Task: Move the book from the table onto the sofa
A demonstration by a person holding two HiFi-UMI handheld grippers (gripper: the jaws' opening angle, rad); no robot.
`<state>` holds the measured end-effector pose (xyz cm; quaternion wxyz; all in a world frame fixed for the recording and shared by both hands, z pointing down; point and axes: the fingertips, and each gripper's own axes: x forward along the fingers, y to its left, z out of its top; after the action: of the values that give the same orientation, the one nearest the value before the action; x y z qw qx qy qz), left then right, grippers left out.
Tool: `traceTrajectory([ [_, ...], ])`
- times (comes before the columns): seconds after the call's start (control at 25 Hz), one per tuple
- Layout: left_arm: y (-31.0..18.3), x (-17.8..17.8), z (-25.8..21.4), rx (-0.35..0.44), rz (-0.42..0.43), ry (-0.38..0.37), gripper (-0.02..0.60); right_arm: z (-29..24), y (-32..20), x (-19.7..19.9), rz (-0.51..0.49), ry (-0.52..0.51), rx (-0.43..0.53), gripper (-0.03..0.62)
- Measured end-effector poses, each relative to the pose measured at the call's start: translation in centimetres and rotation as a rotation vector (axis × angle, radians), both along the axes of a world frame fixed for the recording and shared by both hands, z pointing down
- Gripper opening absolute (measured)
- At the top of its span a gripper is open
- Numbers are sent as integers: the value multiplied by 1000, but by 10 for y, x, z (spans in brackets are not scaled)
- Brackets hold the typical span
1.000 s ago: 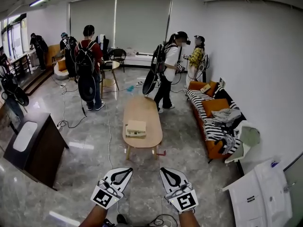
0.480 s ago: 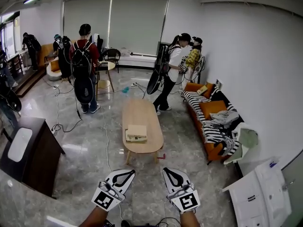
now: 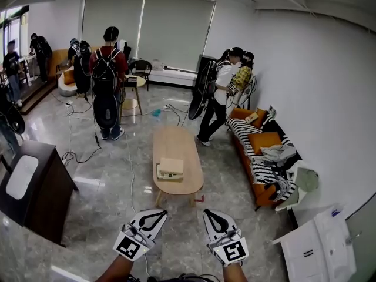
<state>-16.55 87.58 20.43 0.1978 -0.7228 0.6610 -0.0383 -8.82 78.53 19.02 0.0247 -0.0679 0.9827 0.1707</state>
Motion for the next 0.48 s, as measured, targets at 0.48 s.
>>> traceTrajectory([
  [0.48,-51,-11,0,-22,-67,30,3,2,-59,-16,-72,-24,-38,14],
])
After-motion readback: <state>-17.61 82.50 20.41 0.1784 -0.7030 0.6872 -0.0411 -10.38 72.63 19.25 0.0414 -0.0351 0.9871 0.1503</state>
